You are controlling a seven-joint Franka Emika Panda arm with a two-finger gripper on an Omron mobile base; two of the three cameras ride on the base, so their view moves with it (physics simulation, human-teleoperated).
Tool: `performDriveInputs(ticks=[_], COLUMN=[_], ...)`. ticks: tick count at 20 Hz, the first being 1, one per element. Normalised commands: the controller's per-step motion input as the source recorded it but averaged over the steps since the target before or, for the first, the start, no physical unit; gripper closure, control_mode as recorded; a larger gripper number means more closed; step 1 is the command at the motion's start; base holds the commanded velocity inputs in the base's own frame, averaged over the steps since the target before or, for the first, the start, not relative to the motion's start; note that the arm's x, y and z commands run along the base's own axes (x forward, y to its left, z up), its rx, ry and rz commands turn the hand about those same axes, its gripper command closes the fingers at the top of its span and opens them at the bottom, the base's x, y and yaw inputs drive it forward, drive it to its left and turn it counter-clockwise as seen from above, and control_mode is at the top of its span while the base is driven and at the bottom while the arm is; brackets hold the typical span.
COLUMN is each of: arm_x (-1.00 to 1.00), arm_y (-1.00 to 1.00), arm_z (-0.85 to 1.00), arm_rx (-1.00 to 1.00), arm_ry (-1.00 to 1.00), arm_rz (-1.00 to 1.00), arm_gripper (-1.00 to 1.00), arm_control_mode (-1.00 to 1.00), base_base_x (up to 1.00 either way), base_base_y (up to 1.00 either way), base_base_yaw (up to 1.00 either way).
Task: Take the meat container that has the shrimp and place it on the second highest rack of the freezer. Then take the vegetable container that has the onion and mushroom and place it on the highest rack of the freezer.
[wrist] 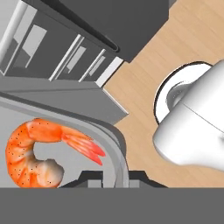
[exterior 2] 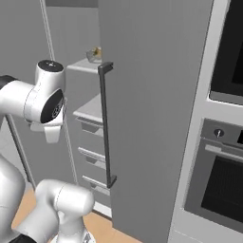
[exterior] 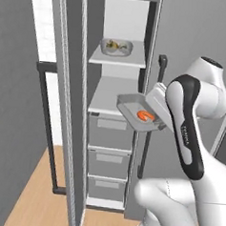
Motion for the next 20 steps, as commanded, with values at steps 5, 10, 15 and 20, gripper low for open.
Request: performDriveInputs(ticks=[5, 10, 15, 20], arm_x=[0.00, 0.00, 0.00, 0.30], arm_y=[0.00, 0.00, 0.00, 0.05], arm_z=[0.00, 0.00, 0.00, -0.59], arm_rx=[0.00, 0.00, 0.00, -0.04], arm_ry=[0.00, 0.00, 0.00, 0.00], arm_rz=[0.00, 0.00, 0.00, -0.08], arm_gripper=[1.00, 1.00, 1.00, 1.00], arm_control_mode=[1.00, 1.00, 1.00, -1.00], base_base_x=[0.75, 0.50, 0.38, 0.00], base_base_y=[0.28, 0.07, 0.00, 0.01], base_base_yaw=[-0.03, -0.02, -0.03, -0.02])
